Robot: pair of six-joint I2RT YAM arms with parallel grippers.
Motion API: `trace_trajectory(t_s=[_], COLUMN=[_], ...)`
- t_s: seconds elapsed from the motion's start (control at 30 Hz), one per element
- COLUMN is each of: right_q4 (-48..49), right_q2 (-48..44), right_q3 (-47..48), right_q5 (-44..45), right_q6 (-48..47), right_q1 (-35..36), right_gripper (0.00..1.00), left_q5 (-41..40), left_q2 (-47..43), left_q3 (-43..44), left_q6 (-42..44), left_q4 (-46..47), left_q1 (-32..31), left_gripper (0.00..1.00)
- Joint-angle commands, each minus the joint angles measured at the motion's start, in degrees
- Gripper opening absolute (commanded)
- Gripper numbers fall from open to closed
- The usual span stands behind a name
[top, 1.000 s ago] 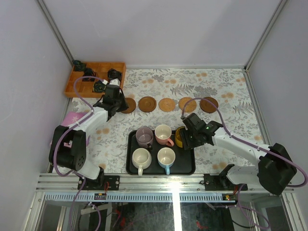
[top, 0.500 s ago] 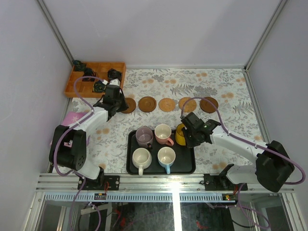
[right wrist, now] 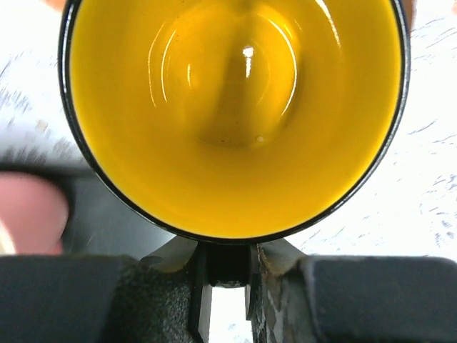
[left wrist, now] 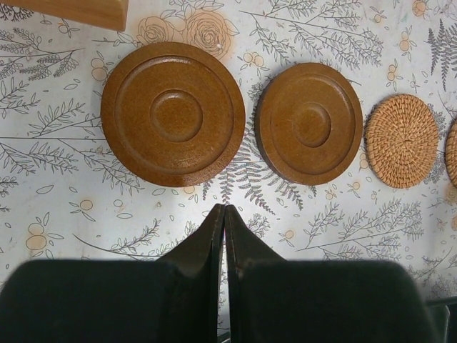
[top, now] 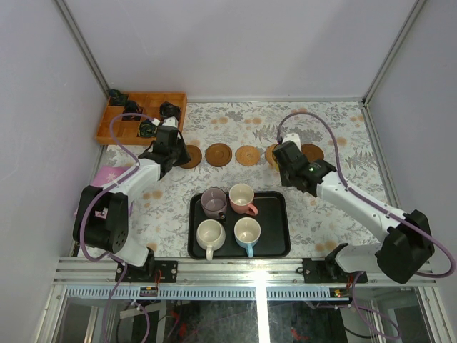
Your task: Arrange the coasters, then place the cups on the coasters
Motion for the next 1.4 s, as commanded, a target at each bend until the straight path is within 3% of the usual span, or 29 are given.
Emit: trace_trajectory(t_s=[0.0,0.23,0.47,0.97,1.37], right_q4=[13.6,28.8,35.0,38.7,35.1], right_q2=[2.9,10.3,14.7,24.7,21.1], right_q3=[3.0,3.5,2.9,5.0,2.3], right_q5=[6.7,3.5,-2.5,-9.8,-10.9], right_q6=[-7.2,-15.5,-16.0,-13.8,-10.5], right_q1=[-8.9,-20.3,-27.6,-32.3,-32.3], right_gripper=[0.0,0.0,0.0,0.0,0.0], left_q5=[-0.7,0.3,-0.2,0.7,1.5], left_q2=[0.7,1.4,3.8,9.0,10.1], left_q3=[1.4,2.2,4.0,7.4,7.8], left_q6=[1.3,0.7,0.7,1.3,0.8], left_q4=[3.4,4.6,4.9,3.6,3.8], left_q1=[0.2,0.3,0.3,0.2,0.3], left_gripper=[0.0,0.0,0.0,0.0,0.0])
